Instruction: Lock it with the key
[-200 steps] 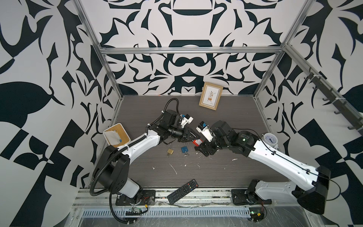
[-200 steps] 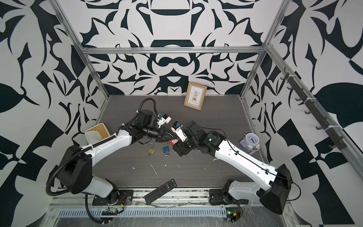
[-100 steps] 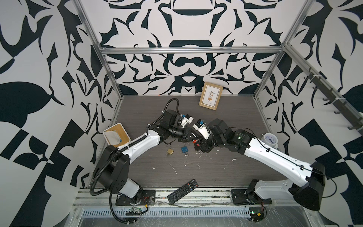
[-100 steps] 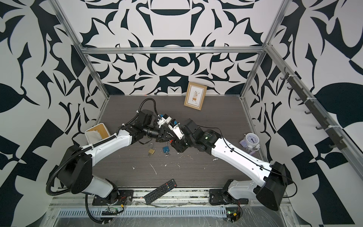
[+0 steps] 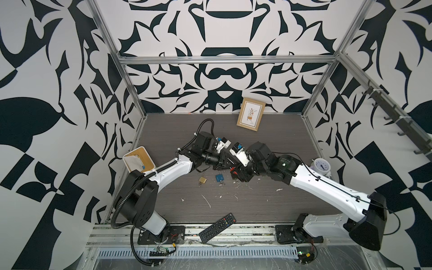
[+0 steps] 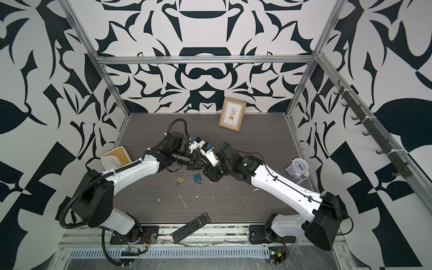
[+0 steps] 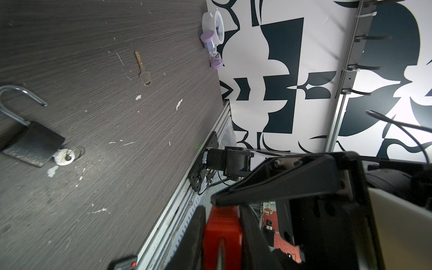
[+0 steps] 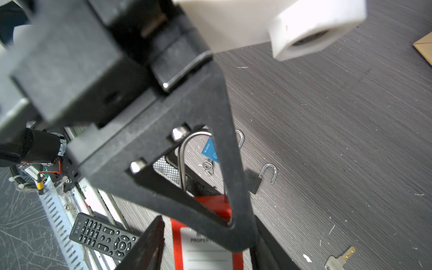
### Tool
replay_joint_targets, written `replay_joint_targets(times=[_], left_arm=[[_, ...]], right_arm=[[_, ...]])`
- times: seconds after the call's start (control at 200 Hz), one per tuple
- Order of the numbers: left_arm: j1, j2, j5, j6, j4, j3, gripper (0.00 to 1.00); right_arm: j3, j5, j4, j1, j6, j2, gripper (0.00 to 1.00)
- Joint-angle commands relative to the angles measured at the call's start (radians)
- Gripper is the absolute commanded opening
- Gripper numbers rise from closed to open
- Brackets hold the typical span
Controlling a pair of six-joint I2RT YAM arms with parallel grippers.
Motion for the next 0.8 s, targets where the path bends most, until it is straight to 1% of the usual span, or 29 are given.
replay_joint_targets(times=[0.0,0.16,0.225,0.36,0.38,0.405,0.475,0.48,0.51,0.535,0.56,0.645,0.655,0.66,0.665,0.67,0.68,0.69,0.755,0.795], left_arm=[[-0.003,0.009,0.018,-0.018,0.053,-0.005,0.00],[-0.003,0.012,0.020,-0.022,0.062,-0.009,0.00],[-0.003,0.013,0.023,-0.023,0.063,-0.010,0.00],[-0.003,0.015,0.020,-0.027,0.071,-0.015,0.00],[-0.003,0.013,0.021,-0.027,0.071,-0.015,0.00],[-0.003,0.015,0.022,-0.027,0.073,-0.015,0.00],[-0.003,0.019,0.020,-0.027,0.073,-0.016,0.00],[-0.003,0.018,0.021,-0.027,0.072,-0.015,0.00],[-0.003,0.021,0.021,-0.027,0.073,-0.015,0.00],[-0.003,0.021,0.019,-0.027,0.073,-0.013,0.07],[-0.003,0.020,0.017,-0.027,0.072,-0.010,0.21],[-0.001,0.011,-0.024,-0.004,0.030,0.012,0.59],[0.000,0.009,-0.031,0.004,0.017,0.017,0.64],[0.000,0.007,-0.036,0.010,0.010,0.022,0.71],[0.001,0.006,-0.041,0.014,0.000,0.025,0.81],[0.001,0.005,-0.045,0.019,-0.009,0.028,0.89],[0.003,0.003,-0.057,0.033,-0.025,0.033,0.97],[0.003,0.000,-0.069,0.043,-0.048,0.042,1.00],[0.010,-0.015,-0.183,0.132,-0.207,0.105,0.99],[0.020,-0.024,-0.269,0.165,-0.294,0.138,0.99]], right_arm=[[-0.015,-0.022,0.014,0.007,0.010,-0.011,0.57],[-0.023,-0.024,0.042,0.007,0.019,-0.019,0.54],[-0.027,-0.025,0.048,0.007,0.019,-0.024,0.49],[-0.031,-0.023,0.050,0.007,0.026,-0.028,0.45],[-0.033,-0.025,0.052,0.006,0.027,-0.028,0.41],[-0.036,-0.025,0.054,0.007,0.027,-0.030,0.32],[-0.039,-0.026,0.053,0.007,0.033,-0.028,0.01],[-0.039,-0.026,0.052,0.007,0.034,-0.028,0.00],[-0.040,-0.027,0.052,0.007,0.038,-0.030,0.00],[-0.043,-0.028,0.053,0.006,0.041,-0.030,0.00],[-0.046,-0.033,0.055,0.007,0.042,-0.031,0.00],[-0.062,-0.032,0.061,0.007,0.053,-0.037,0.00],[-0.064,-0.028,0.061,0.007,0.055,-0.037,0.00],[-0.066,-0.026,0.061,0.007,0.056,-0.038,0.00],[-0.067,-0.025,0.061,0.007,0.056,-0.038,0.00],[-0.068,-0.022,0.060,0.007,0.057,-0.038,0.00],[-0.070,-0.018,0.060,0.007,0.061,-0.040,0.00],[-0.074,-0.012,0.060,0.007,0.064,-0.041,0.00],[-0.102,0.021,0.060,0.005,0.079,-0.052,0.00],[-0.119,0.058,0.055,0.001,0.091,-0.057,0.00]])
